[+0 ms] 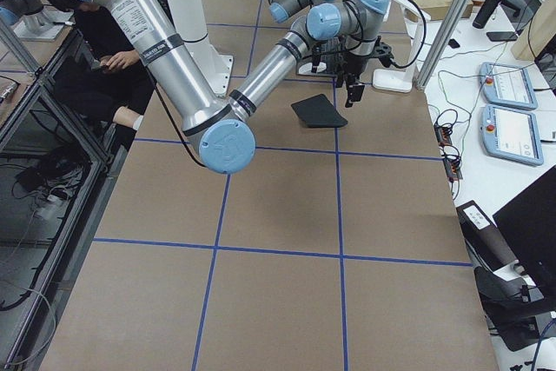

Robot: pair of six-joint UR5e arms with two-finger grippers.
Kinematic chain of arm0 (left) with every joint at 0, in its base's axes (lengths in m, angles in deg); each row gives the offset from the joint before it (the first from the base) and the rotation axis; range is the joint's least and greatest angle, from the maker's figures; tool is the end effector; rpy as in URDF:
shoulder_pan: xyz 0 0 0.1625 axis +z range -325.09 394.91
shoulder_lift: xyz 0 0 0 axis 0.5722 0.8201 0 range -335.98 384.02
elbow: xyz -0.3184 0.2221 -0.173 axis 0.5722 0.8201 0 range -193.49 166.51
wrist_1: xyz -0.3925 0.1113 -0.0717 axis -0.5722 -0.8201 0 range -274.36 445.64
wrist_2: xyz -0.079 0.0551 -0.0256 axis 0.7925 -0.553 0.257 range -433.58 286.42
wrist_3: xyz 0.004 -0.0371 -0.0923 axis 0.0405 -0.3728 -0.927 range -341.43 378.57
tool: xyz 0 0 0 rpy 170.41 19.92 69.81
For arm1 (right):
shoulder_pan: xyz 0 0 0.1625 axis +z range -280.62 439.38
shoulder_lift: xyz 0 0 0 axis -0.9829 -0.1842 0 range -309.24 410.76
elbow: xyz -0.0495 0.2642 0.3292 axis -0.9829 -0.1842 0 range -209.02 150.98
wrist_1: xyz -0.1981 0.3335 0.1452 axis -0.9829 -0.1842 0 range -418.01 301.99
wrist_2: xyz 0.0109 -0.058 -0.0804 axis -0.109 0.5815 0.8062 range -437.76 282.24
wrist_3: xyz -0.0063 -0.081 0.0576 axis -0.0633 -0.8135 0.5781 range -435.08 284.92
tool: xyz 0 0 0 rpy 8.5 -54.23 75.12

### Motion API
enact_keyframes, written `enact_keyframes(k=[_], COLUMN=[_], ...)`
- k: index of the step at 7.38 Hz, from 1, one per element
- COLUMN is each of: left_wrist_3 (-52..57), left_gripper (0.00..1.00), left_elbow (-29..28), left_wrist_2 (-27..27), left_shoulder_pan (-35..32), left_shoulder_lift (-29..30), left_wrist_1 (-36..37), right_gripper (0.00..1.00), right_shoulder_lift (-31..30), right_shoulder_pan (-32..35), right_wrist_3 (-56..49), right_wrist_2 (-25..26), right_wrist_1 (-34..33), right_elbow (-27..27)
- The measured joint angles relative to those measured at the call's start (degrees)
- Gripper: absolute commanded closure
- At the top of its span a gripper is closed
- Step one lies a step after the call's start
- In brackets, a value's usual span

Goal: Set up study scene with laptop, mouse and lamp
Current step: 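Carry the white mouse with the left gripper onto the mouse pad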

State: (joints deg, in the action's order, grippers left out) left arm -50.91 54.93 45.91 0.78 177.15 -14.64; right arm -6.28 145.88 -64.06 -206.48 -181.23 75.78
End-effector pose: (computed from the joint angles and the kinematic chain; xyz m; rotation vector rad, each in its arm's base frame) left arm 0.6169 -0.5200 0.0697 -0.0196 1.0026 0.0156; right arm -0.1785 -0.5884 0.2789 0.0339 -0.7168 -0.2943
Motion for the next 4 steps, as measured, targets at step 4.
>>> enact_keyframes(k=[4], left_wrist_3=[-2.21], left_gripper=[0.47], left_elbow=[-11.20], left_wrist_2=[-6.39], left_shoulder_pan=[3.02], left_shoulder_lift=[6.28], left_wrist_1=[-8.54], right_gripper=[0.00], right_shoulder_lift=[-0.59], right_shoulder_pan=[0.61], right_wrist_3=[-0.12], right_wrist_2=[-0.09], right_wrist_1=[0.00], right_elbow=[-0.02])
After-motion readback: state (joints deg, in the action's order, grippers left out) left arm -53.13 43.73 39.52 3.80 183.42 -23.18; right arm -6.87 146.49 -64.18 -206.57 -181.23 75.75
